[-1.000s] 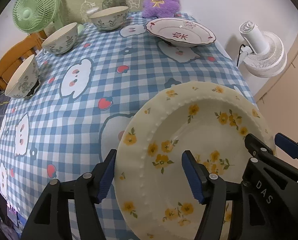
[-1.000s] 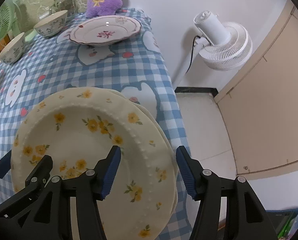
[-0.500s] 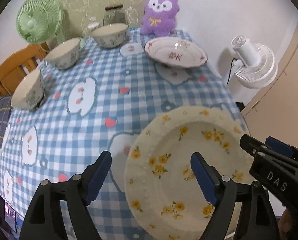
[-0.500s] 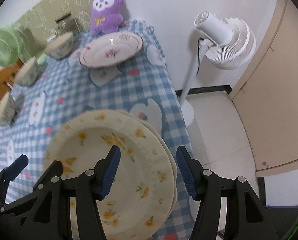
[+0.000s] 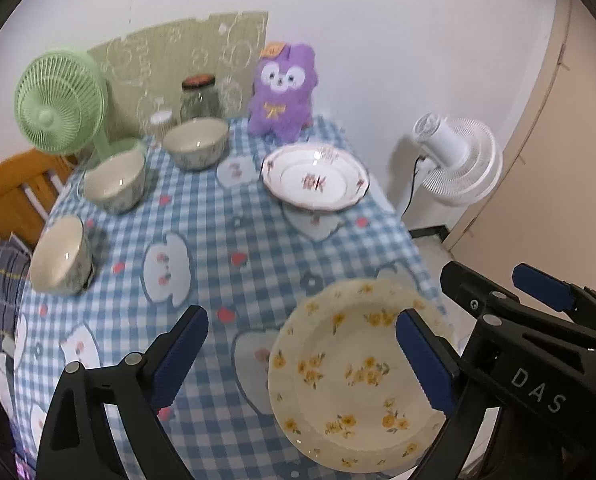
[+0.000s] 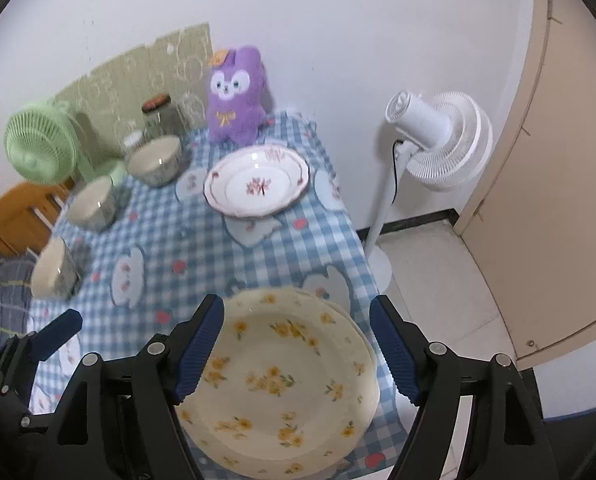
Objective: Organize plates and bowls
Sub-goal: 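Lower the beaded plate onto the first plate and open both grippers, then move both grippers to the rim of the red-rimmed white plate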
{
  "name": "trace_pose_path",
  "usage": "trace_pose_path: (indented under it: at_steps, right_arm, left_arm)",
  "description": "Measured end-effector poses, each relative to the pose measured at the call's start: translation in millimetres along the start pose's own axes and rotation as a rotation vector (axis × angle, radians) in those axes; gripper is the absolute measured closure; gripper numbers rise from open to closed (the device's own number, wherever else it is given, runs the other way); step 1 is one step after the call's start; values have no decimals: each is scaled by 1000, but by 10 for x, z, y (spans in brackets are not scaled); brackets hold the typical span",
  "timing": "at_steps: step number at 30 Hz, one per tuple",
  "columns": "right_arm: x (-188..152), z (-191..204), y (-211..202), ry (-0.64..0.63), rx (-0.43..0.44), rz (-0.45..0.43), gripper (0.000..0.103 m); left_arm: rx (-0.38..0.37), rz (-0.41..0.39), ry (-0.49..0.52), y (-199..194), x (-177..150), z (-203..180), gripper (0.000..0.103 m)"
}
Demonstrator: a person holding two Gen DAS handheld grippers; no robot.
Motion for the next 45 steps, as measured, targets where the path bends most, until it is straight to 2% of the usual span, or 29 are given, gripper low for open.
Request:
trace_pose_path:
  at_steps: [7, 10, 15, 22, 26, 32, 45]
  right_arm:
    - [260, 140, -208, -54, -1, -77, 14]
    - [378, 155, -166, -72, 3, -77, 14]
    - [591, 158, -22, -98, 56, -82, 14]
    - [955, 121, 307, -139, 120, -47, 14]
    - [1172, 138, 485, -199, 131, -62, 14]
    - [1413, 88, 801, -188, 178, -61, 14]
    - [1716, 55, 1569, -187, 193, -27, 14]
  left_arm:
    - [-12, -45, -1, -127, 245, 22, 7]
    - [1, -54, -16, -107, 327, 28, 7]
    - [23, -58, -48, 20, 508, 11, 7]
    - [50, -54, -92, 316, 812, -60, 8]
    - [77, -64, -114, 471, 994, -98, 8]
    - [123, -71, -124, 731, 1248, -119, 8]
    - [174, -37, -131, 1439, 1520, -43, 14]
Point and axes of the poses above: each gripper's, at about its wrist camera, not at the fingertips, and y roughly the way its jaws point, z to its left, x to its top, the point moved 4 cm from there along y, roughly the way its jaws point, and after that the axes turned 3 degrees about -z, right-handed, at the moved point
